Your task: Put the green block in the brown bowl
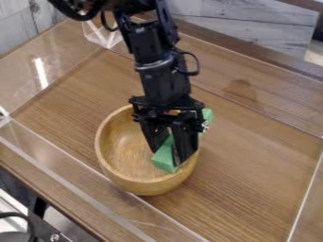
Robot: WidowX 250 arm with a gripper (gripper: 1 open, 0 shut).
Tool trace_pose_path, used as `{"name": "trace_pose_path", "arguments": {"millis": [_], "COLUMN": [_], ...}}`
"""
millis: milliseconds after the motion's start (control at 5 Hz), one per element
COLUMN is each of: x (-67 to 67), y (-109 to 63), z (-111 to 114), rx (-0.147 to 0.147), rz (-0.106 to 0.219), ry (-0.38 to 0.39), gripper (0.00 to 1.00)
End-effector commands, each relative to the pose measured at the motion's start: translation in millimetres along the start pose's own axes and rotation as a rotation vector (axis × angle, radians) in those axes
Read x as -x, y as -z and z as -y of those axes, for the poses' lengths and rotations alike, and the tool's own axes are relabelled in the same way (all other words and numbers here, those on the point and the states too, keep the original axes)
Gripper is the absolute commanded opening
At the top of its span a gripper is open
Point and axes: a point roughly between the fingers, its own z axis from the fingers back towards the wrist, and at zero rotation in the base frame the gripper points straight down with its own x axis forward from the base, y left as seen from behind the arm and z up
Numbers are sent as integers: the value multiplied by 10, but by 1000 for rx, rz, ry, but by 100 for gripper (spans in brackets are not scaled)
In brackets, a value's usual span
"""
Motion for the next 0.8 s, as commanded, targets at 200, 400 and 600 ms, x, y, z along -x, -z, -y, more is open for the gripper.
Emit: {"name": "trace_pose_path", "arguments": {"millis": [200,400,600], "x": [-99,-105,-112], "y": [-97,-93,-91], "z": [-6,-12,-17], "rx": [0,4,7], "rz": [41,40,40], "ry": [6,5,5], "gripper": [0,0,0]}}
